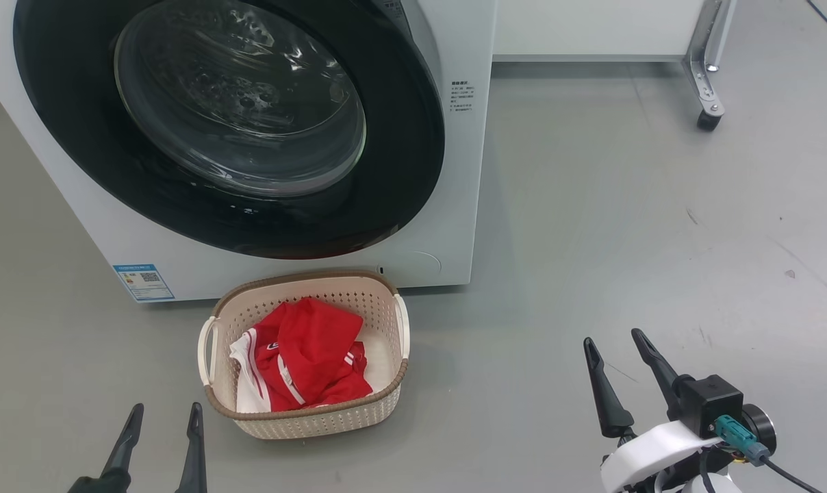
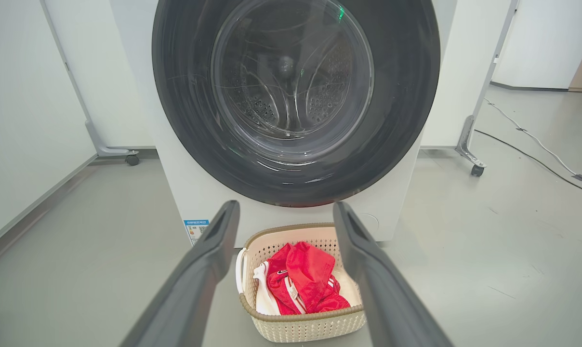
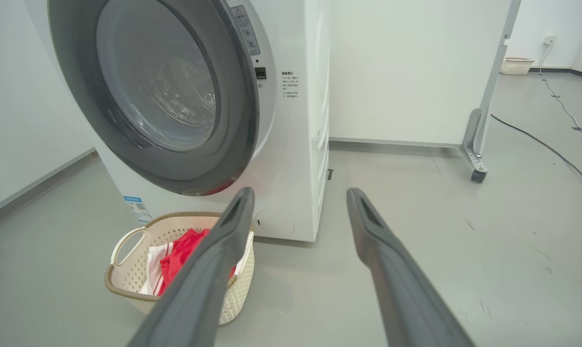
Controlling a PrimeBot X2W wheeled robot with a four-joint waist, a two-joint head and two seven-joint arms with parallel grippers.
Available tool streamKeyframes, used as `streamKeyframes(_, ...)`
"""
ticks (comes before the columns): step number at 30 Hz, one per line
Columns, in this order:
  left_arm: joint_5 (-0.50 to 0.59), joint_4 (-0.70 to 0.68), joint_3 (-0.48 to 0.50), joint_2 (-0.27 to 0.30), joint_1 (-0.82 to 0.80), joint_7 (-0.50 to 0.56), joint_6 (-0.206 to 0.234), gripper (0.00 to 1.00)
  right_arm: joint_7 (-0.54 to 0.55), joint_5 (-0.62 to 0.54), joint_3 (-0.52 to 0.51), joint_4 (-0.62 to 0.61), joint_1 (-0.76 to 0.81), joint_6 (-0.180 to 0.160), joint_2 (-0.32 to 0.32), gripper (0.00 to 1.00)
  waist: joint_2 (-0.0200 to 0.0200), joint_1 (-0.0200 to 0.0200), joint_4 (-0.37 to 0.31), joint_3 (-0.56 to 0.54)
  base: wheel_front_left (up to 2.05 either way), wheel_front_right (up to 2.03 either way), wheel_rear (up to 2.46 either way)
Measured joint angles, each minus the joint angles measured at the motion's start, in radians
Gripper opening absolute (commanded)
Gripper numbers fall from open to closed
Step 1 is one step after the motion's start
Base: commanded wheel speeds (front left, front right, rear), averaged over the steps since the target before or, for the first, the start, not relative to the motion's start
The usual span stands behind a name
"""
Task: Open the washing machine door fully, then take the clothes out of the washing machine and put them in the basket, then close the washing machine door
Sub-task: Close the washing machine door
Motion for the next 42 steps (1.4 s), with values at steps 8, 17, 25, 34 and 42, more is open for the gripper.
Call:
streamKeyframes(8,0.015,0.003,0.0,-0.008,0.0,-0.001,0.003,1.0,0.0,0.0,-0.003,0.0,0.0,0.007,0.001,0.92,0.0,0.0,0.002,0.004,0.0,0.0,0.0)
streamKeyframes(17,0.024,0.005,0.0,-0.013,0.0,-0.009,0.007,1.0,0.0,-0.002,-0.009,0.0,0.0,0.013,0.003,0.0,0.0,0.0001,0.008,0.008,0.0,0.0,0.0)
streamKeyframes(25,0.027,0.003,-0.011,-0.019,-0.002,-0.009,0.007,1.0,0.0,-0.012,-0.016,0.0,-0.004,0.016,-0.001,0.0,0.0,0.0001,0.021,0.015,0.0,0.0,0.0)
streamKeyframes(34,0.035,-0.009,-0.03,-0.025,-0.038,-0.01,0.007,1.0,0.0,-0.035,-0.015,-0.002,-0.103,0.03,-0.035,0.0,0.0,0.0001,0.058,0.056,0.0,0.0,0.0)
streamKeyframes(42,0.051,-0.037,-0.043,-0.033,-0.085,-0.019,0.007,1.0,0.034,-0.077,0.027,0.016,-0.28,0.051,-0.067,0.0,0.0,0.0001,0.102,0.124,0.0,0.0,0.0)
